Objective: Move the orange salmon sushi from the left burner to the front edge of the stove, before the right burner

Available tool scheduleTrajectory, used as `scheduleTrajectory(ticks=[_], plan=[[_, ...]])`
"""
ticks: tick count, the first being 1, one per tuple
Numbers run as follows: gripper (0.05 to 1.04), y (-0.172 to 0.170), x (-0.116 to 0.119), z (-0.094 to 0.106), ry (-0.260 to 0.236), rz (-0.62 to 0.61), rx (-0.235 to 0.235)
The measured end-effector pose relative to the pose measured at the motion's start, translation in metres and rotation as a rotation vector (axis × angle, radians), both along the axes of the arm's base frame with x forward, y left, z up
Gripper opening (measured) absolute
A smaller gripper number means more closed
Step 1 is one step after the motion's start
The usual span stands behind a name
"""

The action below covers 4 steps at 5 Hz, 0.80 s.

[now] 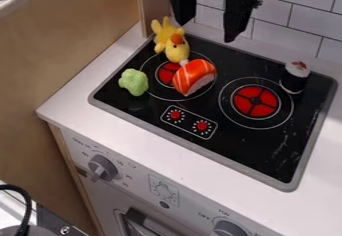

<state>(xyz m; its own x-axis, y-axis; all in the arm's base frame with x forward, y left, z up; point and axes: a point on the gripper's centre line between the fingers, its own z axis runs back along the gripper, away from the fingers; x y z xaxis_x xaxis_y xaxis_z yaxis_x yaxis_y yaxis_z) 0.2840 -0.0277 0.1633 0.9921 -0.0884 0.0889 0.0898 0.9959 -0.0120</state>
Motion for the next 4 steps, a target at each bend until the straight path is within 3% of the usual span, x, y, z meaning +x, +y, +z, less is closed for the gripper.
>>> scheduleTrajectory(ticks=[3,4], plan=[[0.999,0.002,0.003,-0.019,0.04,0.005,0.015],[0.999,0.007,0.009,-0.02,0.006,-0.036,0.04]])
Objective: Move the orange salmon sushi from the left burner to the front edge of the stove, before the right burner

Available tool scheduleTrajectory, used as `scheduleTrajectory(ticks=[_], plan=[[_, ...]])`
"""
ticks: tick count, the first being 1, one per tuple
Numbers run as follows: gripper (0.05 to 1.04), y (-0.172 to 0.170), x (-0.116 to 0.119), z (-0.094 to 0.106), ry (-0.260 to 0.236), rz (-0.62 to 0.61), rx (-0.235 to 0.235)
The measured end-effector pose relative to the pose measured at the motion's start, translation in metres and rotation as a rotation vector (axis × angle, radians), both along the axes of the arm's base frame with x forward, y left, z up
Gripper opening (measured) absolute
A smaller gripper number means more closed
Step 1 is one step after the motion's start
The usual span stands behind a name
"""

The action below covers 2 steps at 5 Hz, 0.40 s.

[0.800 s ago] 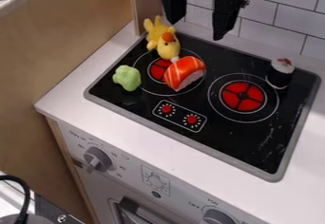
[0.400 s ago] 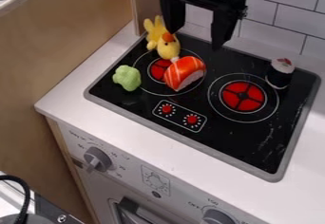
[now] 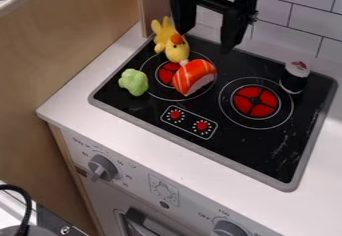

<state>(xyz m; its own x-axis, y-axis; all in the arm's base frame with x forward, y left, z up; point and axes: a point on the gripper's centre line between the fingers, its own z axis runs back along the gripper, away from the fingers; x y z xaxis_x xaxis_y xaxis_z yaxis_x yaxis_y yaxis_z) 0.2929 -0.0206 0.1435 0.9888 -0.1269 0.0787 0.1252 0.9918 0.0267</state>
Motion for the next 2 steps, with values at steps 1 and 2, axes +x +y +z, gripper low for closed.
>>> scheduleTrajectory(ticks=[1,2], plan=[[0.999,0.01,0.01,-0.009,-0.037,-0.054,0.021],[0.999,0.023,0.018,-0.017,-0.071,-0.07,0.042]])
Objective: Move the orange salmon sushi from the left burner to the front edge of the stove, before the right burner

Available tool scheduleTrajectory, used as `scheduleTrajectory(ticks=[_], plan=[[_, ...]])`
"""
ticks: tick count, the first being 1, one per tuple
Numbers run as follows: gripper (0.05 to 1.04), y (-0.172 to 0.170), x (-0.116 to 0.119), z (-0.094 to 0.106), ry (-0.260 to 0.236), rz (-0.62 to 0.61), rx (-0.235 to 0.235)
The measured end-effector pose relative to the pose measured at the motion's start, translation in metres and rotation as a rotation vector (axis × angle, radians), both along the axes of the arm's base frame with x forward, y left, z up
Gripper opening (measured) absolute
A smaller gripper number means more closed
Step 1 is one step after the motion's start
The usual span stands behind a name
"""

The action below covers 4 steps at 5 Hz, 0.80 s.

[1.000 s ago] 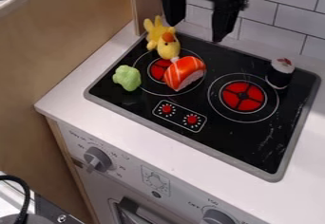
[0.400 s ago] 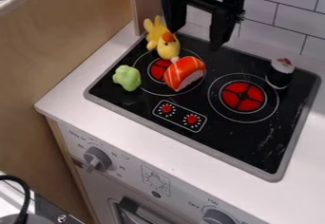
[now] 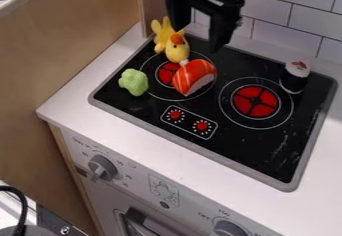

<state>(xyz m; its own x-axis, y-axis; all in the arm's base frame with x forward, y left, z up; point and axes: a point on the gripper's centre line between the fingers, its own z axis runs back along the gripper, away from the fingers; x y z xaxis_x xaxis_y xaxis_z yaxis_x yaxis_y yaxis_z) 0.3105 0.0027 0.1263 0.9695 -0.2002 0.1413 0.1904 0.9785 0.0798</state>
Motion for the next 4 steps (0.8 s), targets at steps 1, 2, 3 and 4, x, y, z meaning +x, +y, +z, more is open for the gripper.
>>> scheduleTrajectory(ticks=[1,2,3,4], plan=[[0.999,0.01,0.005,-0.016,0.023,-0.004,0.017],[0.999,0.019,0.007,-0.032,0.065,-0.008,0.021],[0.999,0.02,0.011,-0.042,0.091,-0.005,-0.012],[0.999,0.018,0.012,-0.047,0.117,0.001,-0.062]])
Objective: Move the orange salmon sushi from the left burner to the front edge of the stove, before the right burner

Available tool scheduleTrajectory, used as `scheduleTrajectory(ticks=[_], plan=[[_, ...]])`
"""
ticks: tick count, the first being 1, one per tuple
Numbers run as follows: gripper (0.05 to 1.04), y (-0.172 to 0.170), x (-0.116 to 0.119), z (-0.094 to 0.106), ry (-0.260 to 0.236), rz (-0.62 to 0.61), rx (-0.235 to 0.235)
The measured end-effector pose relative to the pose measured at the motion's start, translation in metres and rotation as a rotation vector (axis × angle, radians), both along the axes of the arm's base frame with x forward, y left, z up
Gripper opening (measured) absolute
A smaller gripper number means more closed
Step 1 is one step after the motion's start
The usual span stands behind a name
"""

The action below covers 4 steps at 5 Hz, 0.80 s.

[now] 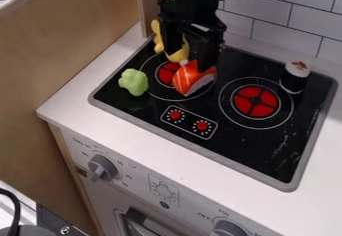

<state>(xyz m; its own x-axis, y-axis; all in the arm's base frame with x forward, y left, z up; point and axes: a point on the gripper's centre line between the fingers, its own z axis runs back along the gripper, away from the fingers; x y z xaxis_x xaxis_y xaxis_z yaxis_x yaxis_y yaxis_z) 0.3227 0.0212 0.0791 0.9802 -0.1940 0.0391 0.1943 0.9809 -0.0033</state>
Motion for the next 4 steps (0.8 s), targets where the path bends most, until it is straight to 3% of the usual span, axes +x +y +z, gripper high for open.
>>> scheduleTrajectory(ticks=[1,4], plan=[[0.999,0.0,0.004,-0.006,0.019,0.017,-0.051],[0.999,-0.004,-0.001,-0.026,0.025,0.005,-0.081]])
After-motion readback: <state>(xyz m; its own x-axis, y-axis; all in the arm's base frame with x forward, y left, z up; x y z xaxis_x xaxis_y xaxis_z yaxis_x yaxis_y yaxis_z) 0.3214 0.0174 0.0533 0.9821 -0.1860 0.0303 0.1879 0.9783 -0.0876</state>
